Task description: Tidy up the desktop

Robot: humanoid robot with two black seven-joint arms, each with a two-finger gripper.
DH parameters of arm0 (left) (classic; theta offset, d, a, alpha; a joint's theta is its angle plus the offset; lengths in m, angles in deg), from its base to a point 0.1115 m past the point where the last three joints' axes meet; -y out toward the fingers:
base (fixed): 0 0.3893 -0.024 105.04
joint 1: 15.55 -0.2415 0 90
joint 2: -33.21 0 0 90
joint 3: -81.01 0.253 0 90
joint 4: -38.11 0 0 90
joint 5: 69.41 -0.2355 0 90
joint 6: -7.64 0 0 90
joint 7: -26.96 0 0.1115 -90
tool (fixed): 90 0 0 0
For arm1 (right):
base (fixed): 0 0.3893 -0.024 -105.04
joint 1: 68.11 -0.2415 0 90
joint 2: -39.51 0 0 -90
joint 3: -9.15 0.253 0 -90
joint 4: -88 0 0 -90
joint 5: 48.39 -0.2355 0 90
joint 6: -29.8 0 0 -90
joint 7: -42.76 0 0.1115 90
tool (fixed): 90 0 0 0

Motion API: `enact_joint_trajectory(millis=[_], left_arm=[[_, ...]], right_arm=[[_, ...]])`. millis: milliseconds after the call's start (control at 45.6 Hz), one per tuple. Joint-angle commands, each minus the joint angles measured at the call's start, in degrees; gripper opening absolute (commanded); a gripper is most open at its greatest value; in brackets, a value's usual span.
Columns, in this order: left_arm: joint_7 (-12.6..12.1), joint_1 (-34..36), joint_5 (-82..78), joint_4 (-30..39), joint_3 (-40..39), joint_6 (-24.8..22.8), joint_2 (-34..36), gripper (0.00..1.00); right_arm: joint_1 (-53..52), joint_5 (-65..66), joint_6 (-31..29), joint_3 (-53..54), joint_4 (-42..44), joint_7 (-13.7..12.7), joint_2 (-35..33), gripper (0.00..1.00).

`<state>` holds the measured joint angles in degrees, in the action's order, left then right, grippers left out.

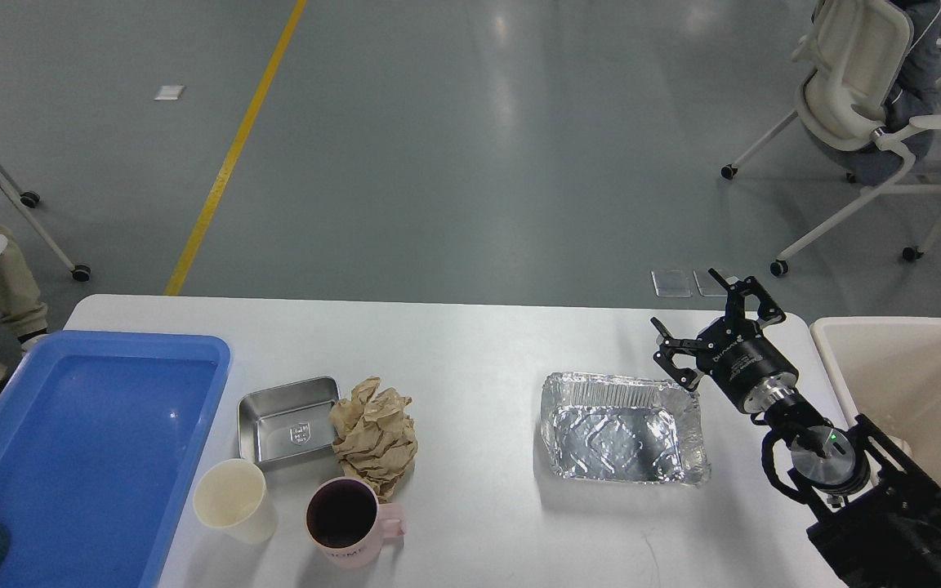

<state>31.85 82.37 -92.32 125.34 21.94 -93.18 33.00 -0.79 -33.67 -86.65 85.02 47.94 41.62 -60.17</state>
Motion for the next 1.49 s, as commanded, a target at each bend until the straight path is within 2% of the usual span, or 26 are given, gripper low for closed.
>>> enact_joint_trajectory(millis=[0,153,372,460,635,723,745,942,1051,1161,1271,1468], left_arm=[[2.1,-0.2,-3.0,-0.7,0.5,-0.2,0.3,0.97],[2.1,0.2,-21.3,-1.1,-0.2,-1.2,-2.5,0.97],[2.4,6.3,-47.2,-1.9,0.2,-12.6,-9.8,0.97],[2.8,11.0,-54.8,-2.1,0.2,-18.5,-13.1,0.97],[3.0,23.8,-65.0,-1.8,1.2,-33.9,-24.3,0.97],[3.0,30.0,-66.6,-1.8,2.9,-43.4,-29.3,0.97],[3.0,31.9,-66.6,-1.8,3.9,-44.2,-30.4,0.97],[2.6,45.5,-66.8,-1.6,18.2,-44.2,-37.1,0.97],[2.3,50.3,-68.5,-1.8,27.2,-44.2,-39.9,0.97],[1.9,51.0,-73.8,-2.0,31.5,-44.2,-44.9,0.97],[0.6,49.9,-74.9,-2.1,32.3,-44.2,-50.3,0.97],[-0.7,45.2,-75.3,-2.3,33.3,-44.2,-56.8,0.97]], right_arm=[[0.0,0.0,0.0,0.1,0.0,0.0,0.1,1.0],[-0.1,0.0,0.0,0.2,-0.3,0.0,0.3,1.0],[-0.2,0.0,0.0,0.1,-0.9,0.0,0.6,1.0],[-0.2,0.0,0.0,0.1,-1.2,0.0,0.7,1.0],[-0.3,0.0,0.0,0.0,-1.8,0.0,1.4,1.0],[-0.3,0.0,0.0,0.0,-2.1,0.0,1.5,1.0],[-0.3,0.0,0.0,0.0,-2.3,0.0,1.5,1.0],[-0.5,0.0,0.1,-0.1,-2.8,0.0,1.9,1.0],[-0.5,0.1,0.0,0.0,-2.8,0.0,2.0,1.0],[-0.3,0.1,-0.1,-0.1,-2.8,0.0,2.2,1.0],[-0.3,0.1,-0.1,-0.1,-2.8,0.0,2.5,1.0],[-0.5,0.2,-0.1,-0.1,-2.8,0.0,3.9,1.0]])
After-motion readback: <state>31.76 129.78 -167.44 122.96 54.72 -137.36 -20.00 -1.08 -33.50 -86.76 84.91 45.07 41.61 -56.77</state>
